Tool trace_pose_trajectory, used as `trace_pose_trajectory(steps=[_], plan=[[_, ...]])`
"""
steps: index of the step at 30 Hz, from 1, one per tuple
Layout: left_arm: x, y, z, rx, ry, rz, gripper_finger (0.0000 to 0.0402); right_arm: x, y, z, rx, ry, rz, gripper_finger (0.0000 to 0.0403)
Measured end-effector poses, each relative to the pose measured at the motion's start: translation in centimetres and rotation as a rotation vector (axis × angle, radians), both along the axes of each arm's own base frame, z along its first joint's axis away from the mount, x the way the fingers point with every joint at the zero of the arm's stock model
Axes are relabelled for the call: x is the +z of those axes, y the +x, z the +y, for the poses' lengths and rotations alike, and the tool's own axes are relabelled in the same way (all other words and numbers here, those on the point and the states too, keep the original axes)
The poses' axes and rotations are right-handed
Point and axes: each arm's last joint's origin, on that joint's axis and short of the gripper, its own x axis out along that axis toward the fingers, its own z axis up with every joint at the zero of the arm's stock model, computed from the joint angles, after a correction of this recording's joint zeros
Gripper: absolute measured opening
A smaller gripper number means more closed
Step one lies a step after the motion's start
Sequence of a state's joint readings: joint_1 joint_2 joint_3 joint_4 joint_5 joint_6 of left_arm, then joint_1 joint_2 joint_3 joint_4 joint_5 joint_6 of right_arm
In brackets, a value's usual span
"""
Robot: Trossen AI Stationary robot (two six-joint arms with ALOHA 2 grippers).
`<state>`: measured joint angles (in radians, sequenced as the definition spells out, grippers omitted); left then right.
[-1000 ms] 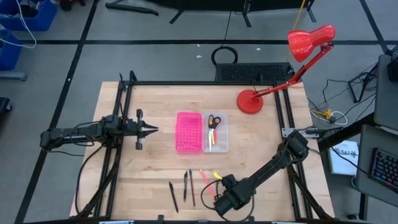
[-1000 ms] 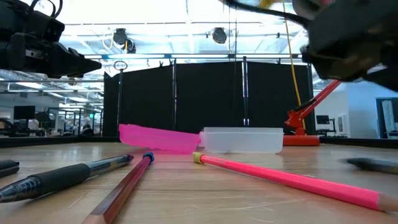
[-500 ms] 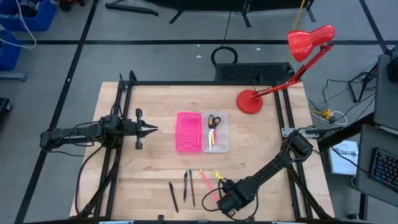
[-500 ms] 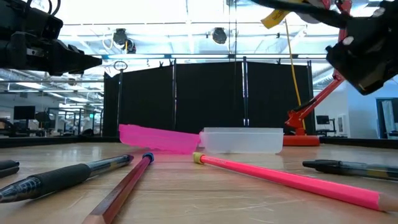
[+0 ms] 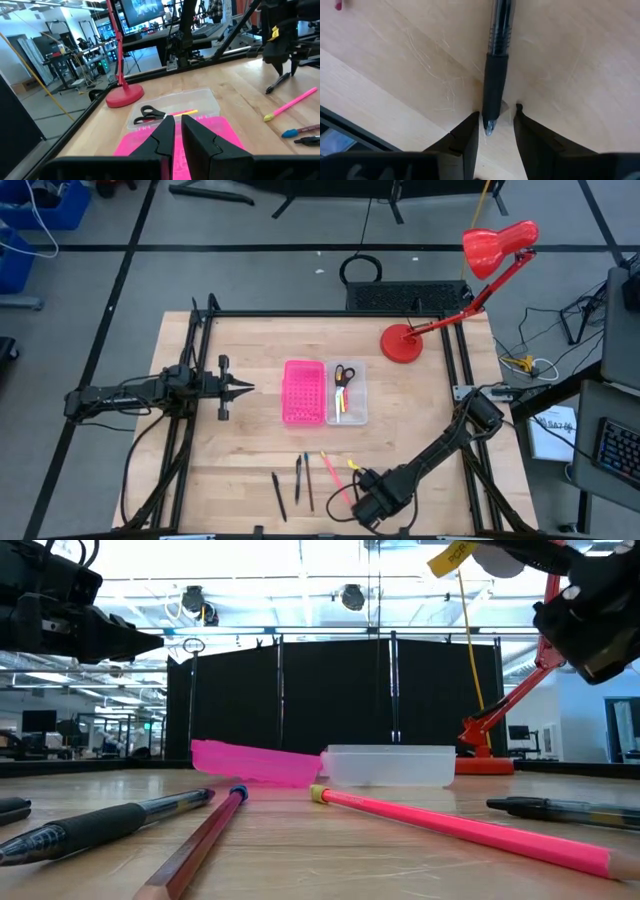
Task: Pick & place school supplies into a supply box
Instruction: Put the right transparent black pen into the supply box
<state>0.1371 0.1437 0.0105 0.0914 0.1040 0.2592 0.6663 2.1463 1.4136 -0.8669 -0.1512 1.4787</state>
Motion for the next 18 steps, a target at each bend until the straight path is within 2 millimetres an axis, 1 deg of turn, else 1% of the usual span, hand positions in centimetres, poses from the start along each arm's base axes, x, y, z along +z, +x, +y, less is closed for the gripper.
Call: trace_pose_trajectory(steps=[10,12,15,18], plan=[[0.0,0.0,0.0,0.0,0.001,0.002,0.0042,0.2,0.0,0.1,0.034,-0.038,-0.04,0.0118],[0.0,0.0,0.0,0.0,0.002,0.003,0.0042,0.4,0.2,0.1,0.041,-0.07,-0.075,0.0118],[-0.1,0.0,0.0,0.0,0.019,0.007,0.0042,0.7,0.9,-0.1,0.055,-0.163,-0.175,0.0118],[-0.1,0.0,0.0,0.0,0.019,0.007,0.0042,0.6,1.2,-0.2,0.051,-0.186,-0.208,0.0118]])
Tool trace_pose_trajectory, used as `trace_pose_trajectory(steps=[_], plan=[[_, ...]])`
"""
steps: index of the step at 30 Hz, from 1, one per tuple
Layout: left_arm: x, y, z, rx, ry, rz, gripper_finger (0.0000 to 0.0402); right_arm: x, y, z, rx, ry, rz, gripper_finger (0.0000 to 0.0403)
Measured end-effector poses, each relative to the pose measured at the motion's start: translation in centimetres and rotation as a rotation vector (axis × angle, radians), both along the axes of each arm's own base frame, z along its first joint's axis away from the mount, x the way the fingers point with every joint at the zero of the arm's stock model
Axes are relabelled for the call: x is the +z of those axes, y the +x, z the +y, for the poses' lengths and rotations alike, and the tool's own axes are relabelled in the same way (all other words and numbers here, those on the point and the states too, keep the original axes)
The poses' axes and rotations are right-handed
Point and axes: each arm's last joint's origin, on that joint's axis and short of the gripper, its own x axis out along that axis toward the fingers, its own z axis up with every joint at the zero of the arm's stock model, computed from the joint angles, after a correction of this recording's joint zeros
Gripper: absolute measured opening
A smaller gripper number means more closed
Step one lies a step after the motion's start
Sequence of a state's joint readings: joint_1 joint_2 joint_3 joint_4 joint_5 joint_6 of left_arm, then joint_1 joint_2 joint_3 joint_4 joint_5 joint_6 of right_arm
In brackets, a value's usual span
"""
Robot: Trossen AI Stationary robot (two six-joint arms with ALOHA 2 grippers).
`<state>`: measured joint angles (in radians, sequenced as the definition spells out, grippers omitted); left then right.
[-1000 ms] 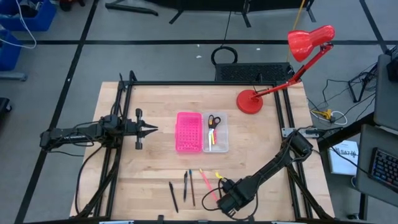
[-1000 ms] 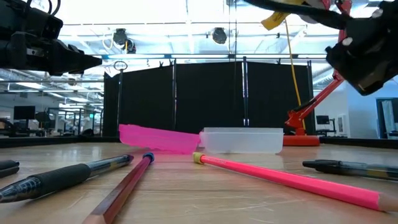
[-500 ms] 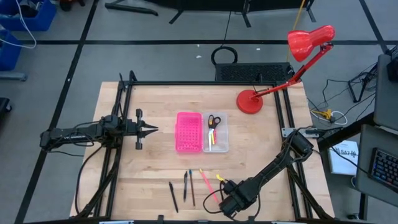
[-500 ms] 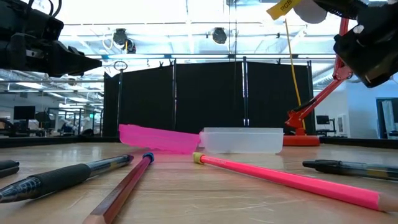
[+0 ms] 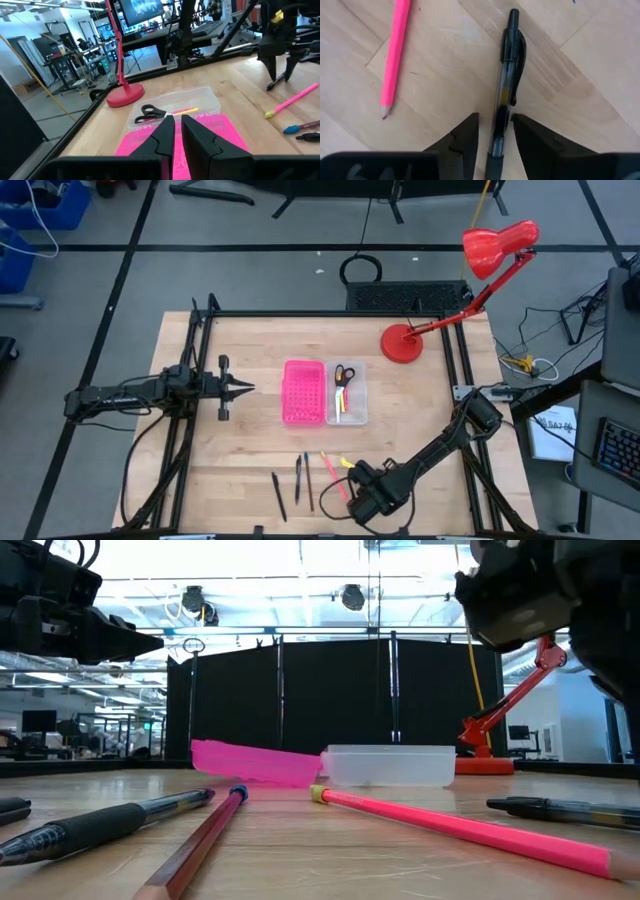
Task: Pick & place school supplies into a supply box
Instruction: Put the right transparent black pen into the supply box
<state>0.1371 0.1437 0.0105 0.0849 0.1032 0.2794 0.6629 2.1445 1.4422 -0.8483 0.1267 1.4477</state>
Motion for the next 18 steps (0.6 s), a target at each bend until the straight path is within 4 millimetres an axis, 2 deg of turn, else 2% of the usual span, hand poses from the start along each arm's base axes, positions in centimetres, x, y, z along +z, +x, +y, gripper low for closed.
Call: trace_pose_trajectory(steps=[12,18], plan=[[-0.1,0.0,0.0,0.0,-0.001,0.007,0.0042,0.0,0.1,0.0,-0.024,0.122,0.086,0.0094],[-0.1,0.0,0.0,0.0,-0.001,0.007,0.0042,1.1,0.9,0.4,-0.005,0.207,0.122,0.0091]])
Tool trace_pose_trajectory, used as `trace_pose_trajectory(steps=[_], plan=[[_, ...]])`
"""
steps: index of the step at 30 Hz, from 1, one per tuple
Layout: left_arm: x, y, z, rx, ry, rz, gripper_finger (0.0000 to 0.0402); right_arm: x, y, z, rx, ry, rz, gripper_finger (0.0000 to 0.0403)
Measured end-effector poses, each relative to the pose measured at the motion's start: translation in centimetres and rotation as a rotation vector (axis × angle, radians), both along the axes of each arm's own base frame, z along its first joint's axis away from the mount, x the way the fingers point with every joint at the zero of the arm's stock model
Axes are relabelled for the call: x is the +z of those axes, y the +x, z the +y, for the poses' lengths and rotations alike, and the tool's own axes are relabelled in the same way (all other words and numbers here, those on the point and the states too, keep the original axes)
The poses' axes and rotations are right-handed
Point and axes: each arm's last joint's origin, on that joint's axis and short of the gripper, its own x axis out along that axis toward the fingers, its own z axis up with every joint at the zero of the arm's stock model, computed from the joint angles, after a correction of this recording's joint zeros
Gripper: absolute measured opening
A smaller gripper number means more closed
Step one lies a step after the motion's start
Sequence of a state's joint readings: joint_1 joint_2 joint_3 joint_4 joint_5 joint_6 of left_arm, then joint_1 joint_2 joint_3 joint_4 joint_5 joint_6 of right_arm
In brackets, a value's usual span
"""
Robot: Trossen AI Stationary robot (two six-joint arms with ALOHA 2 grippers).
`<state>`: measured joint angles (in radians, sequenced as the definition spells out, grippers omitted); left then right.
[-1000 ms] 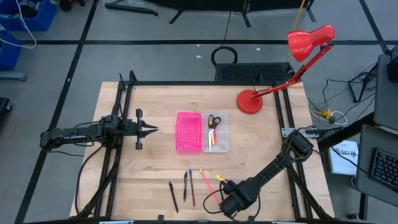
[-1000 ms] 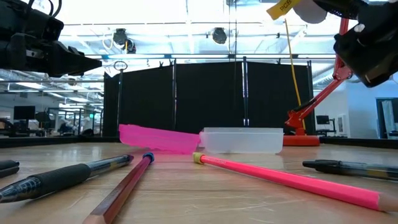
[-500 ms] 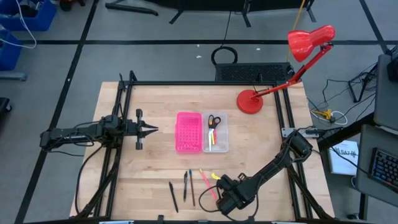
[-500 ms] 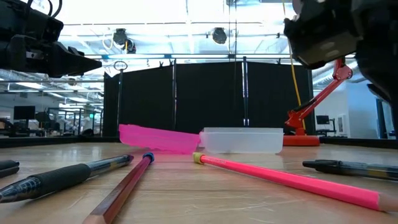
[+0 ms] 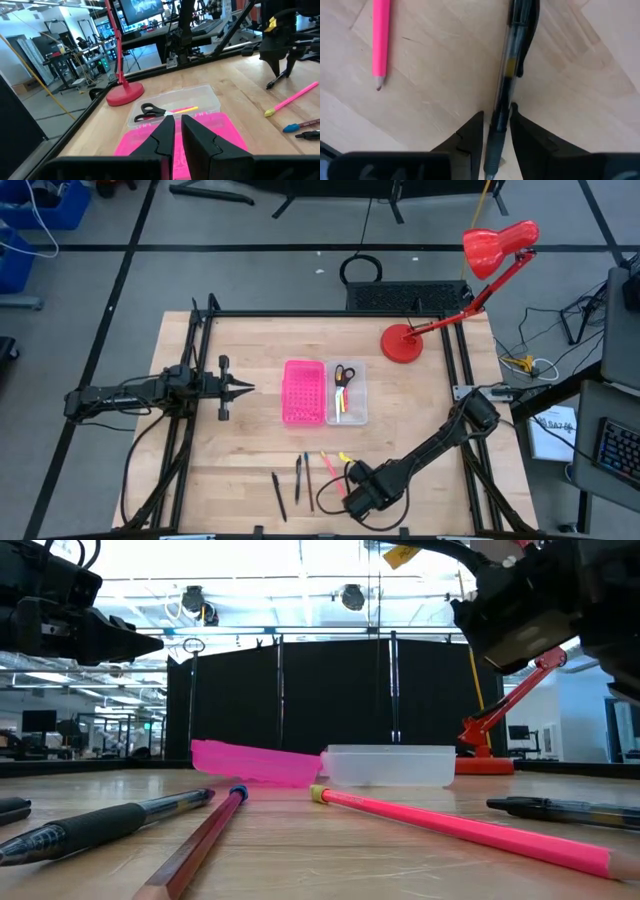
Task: Pick & place school supplies into a supply box
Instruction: Put the right transparent black pen into the supply box
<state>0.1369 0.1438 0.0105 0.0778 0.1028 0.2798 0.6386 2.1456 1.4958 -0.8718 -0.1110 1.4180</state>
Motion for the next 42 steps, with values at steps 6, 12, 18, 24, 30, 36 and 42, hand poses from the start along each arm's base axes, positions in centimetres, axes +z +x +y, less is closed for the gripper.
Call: trace_pose_trajectory(steps=[6,12,18,24,30,36,42], plan=[[0.0,0.0,0.0,0.001,0.0,0.0,0.0042,0.3,0.4,-0.2,0.013,-0.021,-0.017,0.0091],[0.0,0.0,0.0,0.001,0.0,0.0,0.0042,-0.5,-0.1,-0.9,-0.032,-0.062,0.006,0.0057],[0.0,0.0,0.0,0.001,0.0,0.0,0.0042,0.0,0.2,-1.4,-0.024,-0.05,-0.001,0.0021],[0.0,0.0,0.0,0.001,0.0,0.003,0.0042,3.2,0.7,-2.4,-0.05,-0.028,-0.111,0.0021],[-0.1,0.0,0.0,0.001,-0.013,0.008,0.0042,8.3,1.1,-4.3,-0.117,-0.025,-0.317,0.0021],[-0.1,0.0,0.0,0.003,-0.04,0.007,0.0042,13.4,1.4,-8.3,-0.254,-0.194,-0.582,0.0024],[-0.1,0.0,0.0,0.002,-0.04,0.007,0.0042,16.5,1.7,-12.7,-0.285,-0.303,-0.702,0.0023]])
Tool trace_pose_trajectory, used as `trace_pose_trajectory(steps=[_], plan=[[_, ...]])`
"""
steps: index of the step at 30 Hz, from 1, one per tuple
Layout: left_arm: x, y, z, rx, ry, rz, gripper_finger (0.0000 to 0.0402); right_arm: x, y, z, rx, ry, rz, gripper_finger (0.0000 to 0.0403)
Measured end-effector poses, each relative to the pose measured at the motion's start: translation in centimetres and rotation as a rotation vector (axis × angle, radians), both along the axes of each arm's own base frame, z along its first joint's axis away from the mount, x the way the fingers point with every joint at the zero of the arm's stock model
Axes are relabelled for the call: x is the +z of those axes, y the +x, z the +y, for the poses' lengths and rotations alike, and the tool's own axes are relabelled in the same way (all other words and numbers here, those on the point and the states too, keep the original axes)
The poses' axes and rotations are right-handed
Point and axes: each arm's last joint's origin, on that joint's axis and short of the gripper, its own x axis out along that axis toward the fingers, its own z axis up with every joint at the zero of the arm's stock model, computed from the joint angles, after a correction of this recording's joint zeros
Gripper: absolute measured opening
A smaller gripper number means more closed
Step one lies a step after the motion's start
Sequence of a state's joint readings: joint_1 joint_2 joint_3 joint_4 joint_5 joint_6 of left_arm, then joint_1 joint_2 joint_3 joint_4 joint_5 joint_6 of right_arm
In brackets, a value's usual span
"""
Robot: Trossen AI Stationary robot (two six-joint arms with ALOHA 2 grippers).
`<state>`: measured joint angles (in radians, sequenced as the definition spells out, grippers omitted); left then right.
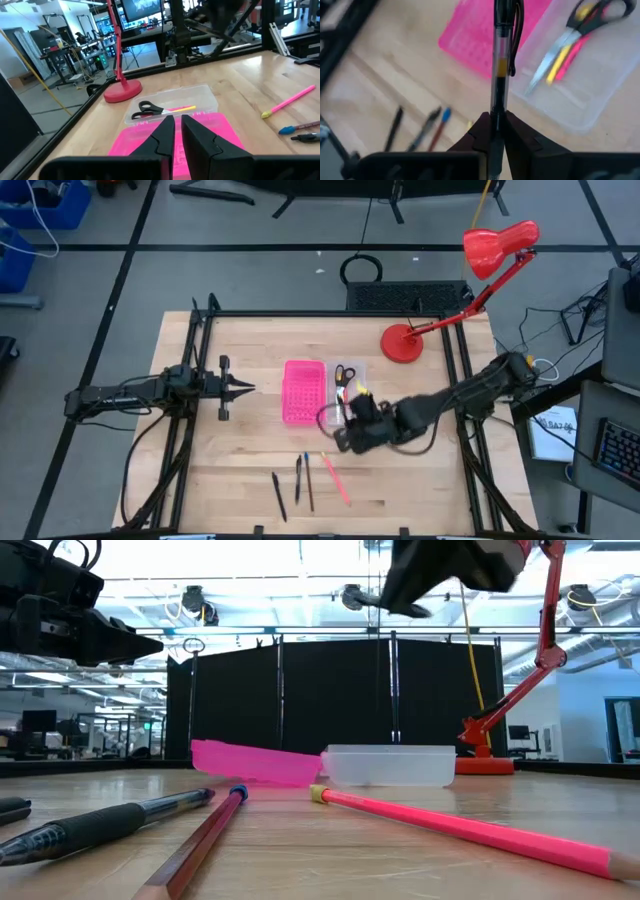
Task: Pick & place school supplies into a supply box
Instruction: Put the right transparent black pen into the supply box, then put the black pen into the supply box
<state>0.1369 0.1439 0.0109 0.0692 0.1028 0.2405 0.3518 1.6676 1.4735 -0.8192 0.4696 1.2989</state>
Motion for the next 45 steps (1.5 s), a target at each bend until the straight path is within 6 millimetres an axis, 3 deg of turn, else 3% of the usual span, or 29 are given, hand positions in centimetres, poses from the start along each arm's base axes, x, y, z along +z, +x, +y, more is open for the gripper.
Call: trace_pose_trajectory(steps=[5,11,20,29,35,45], plan=[[0.0,0.0,0.0,0.0,0.0,-0.001,0.0042,0.3,1.0,-4.8,-0.127,0.023,0.002,0.0022],[0.0,0.0,0.0,0.0,0.006,-0.002,0.0042,-0.8,2.0,-8.4,-0.106,0.05,0.04,0.0025],[0.1,0.0,0.0,-0.001,0.006,-0.005,0.0042,-6.9,1.5,-11.4,-0.173,0.133,-0.016,0.0021],[0.0,0.0,0.0,0.0,0.001,-0.004,0.0042,-11.7,-0.7,-11.7,-0.222,0.283,0.002,0.0021],[0.0,0.0,0.0,0.0,0.0,-0.004,0.0042,-12.1,-0.9,-11.8,-0.226,0.273,0.011,0.0022],[0.0,0.0,0.0,0.0,-0.01,0.0,0.0042,-12.1,-0.9,-11.8,-0.231,0.256,0.002,0.01]])
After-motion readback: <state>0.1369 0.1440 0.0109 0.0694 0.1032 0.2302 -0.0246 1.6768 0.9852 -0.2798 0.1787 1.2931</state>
